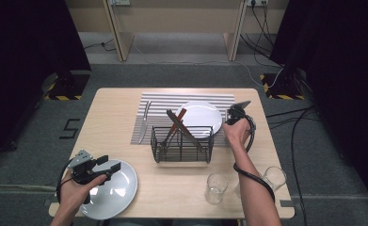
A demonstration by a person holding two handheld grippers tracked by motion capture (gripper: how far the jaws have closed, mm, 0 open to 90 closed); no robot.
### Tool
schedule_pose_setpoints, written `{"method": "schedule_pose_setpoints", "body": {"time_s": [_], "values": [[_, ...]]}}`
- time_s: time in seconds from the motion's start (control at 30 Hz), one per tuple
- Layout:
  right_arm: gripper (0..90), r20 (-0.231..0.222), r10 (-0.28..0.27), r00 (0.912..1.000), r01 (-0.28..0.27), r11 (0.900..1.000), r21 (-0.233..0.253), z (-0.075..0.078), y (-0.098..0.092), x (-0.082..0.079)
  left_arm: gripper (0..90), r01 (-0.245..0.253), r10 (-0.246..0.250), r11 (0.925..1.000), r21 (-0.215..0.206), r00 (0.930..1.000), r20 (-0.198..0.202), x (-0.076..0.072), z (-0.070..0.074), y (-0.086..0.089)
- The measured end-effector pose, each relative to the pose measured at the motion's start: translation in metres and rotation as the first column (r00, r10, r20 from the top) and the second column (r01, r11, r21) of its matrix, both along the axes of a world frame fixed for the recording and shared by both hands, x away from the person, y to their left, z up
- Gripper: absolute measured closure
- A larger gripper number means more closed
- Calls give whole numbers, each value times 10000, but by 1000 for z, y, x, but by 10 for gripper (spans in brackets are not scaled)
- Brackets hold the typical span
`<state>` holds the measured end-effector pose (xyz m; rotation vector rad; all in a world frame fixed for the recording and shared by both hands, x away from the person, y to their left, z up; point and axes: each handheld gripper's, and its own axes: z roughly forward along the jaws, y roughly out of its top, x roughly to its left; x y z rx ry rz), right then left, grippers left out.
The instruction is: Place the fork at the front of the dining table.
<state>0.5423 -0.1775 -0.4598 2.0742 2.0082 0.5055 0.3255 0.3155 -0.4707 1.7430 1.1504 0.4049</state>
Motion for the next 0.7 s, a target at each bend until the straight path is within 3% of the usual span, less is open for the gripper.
{"method": "schedule_pose_setpoints", "body": {"time_s": [0.7], "values": [[656, 342, -251, 9991, 234, 9984, 508, 14, -13, -11, 292, 15, -15, 10000, 41, 10000, 13, 0, 0, -1]]}}
